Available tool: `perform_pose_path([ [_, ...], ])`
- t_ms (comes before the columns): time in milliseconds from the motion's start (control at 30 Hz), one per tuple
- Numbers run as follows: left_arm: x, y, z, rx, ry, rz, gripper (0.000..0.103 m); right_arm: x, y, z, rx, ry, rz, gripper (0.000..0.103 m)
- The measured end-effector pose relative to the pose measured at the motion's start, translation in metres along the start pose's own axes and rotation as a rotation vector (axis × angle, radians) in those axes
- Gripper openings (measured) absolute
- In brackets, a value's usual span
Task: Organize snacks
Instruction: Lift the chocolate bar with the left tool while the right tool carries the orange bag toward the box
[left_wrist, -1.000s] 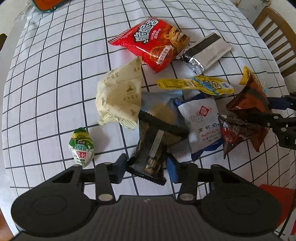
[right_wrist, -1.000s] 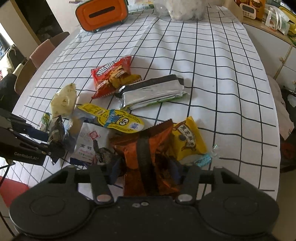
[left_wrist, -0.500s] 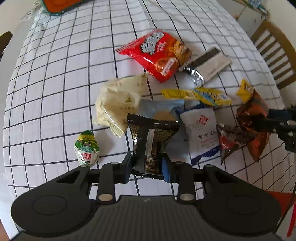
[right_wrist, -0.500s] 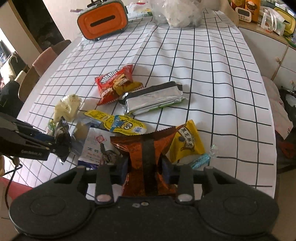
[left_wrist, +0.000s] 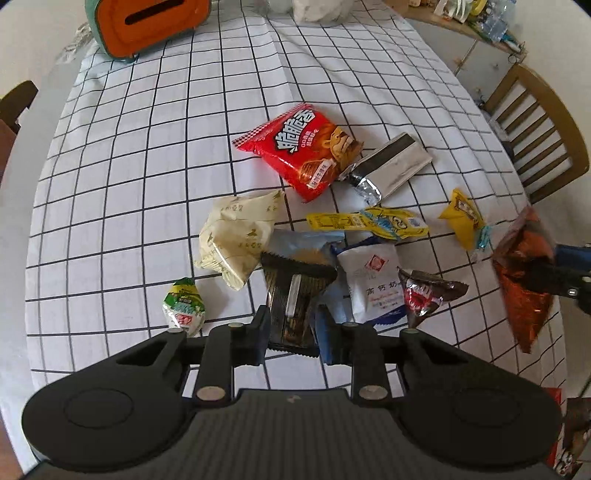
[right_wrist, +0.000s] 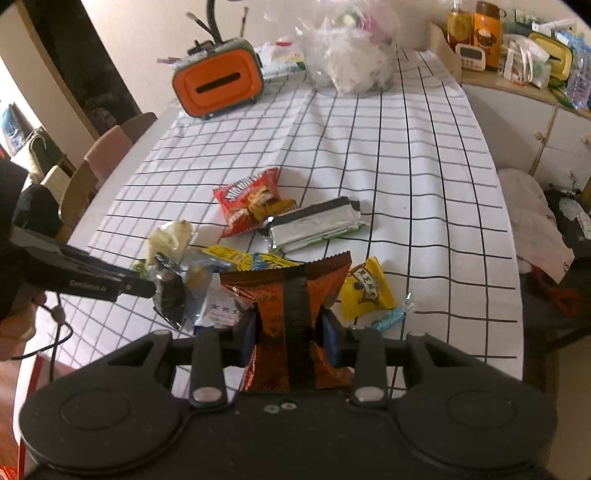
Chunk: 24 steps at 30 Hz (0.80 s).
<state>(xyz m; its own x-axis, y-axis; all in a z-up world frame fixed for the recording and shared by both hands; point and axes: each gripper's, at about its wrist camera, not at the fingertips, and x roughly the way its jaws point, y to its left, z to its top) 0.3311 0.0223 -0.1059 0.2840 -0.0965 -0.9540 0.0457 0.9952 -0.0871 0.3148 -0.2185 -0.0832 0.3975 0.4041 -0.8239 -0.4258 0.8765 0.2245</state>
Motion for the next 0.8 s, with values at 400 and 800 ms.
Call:
perform_pose_path([
  [400,0.031,0.0,0.009,0.006,0.058,0.07,0.07,-0.011,-0.003,-0.016,0.032,-0.022,0.04,0.036],
  [800,0.055,-0.011,0.007,0.083,0.085,0.037,0.034,0.004,-0.009,-0.016,0.038,-0.004,0.074,0.036],
])
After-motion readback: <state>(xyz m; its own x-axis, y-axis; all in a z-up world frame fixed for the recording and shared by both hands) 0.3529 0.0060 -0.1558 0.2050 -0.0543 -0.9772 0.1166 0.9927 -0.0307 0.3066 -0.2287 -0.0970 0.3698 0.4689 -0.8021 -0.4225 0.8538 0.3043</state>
